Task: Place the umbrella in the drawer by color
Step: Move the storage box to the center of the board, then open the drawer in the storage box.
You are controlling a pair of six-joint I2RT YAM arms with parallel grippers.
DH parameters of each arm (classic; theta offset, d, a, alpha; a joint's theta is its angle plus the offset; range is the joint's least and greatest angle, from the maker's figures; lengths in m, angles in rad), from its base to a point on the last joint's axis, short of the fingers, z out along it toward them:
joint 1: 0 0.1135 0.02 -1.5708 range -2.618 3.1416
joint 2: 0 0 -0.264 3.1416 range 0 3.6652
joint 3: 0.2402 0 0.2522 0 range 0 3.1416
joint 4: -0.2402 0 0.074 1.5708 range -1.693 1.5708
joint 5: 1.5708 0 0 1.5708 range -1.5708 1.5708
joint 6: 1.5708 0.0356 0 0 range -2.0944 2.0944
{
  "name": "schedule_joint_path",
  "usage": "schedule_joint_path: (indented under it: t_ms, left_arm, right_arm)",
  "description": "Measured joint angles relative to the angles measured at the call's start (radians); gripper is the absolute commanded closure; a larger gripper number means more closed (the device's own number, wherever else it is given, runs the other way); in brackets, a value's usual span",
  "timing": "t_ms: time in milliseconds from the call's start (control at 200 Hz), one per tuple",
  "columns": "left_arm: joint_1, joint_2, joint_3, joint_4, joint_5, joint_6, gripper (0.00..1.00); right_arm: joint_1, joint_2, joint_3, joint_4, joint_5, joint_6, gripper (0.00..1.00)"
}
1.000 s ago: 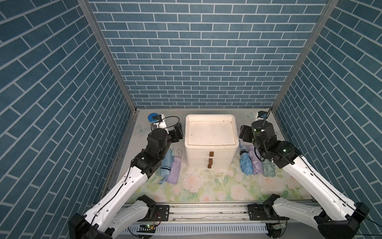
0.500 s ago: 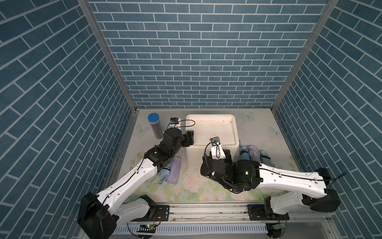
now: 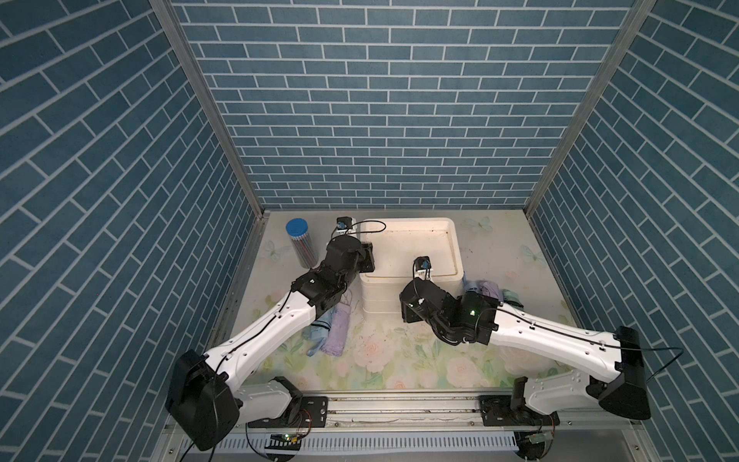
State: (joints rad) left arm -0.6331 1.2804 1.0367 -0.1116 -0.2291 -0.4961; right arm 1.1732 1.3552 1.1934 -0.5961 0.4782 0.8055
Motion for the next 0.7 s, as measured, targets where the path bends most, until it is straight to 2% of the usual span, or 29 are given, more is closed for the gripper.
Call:
schedule_joint_path:
  t_ms: [165, 280, 430, 700]
  left_arm:
    - [0.002, 0.077, 0.066, 0.005, -0.069, 0.025, 0.8]
    - [0.002, 0.109, 0.096, 0.002, -0.091, 0.061, 0.85]
    - [0.002, 0.125, 0.109, 0.003, -0.113, 0.063, 0.97]
    - [0.0, 0.127, 0.108, 0.005, -0.151, 0.028, 1.0]
  right_arm:
    - [-0.058, 0.019, 0.002, 0.031, -0.053, -0.029, 0.53]
    - [-0.083, 0.034, 0.002, 0.044, -0.063, -0.048, 0.54]
    - [-0.114, 0.036, 0.002, 0.06, -0.089, -0.067, 0.6]
    - [-0.149, 0.044, -0.01, 0.11, -0.125, -0.107, 0.69]
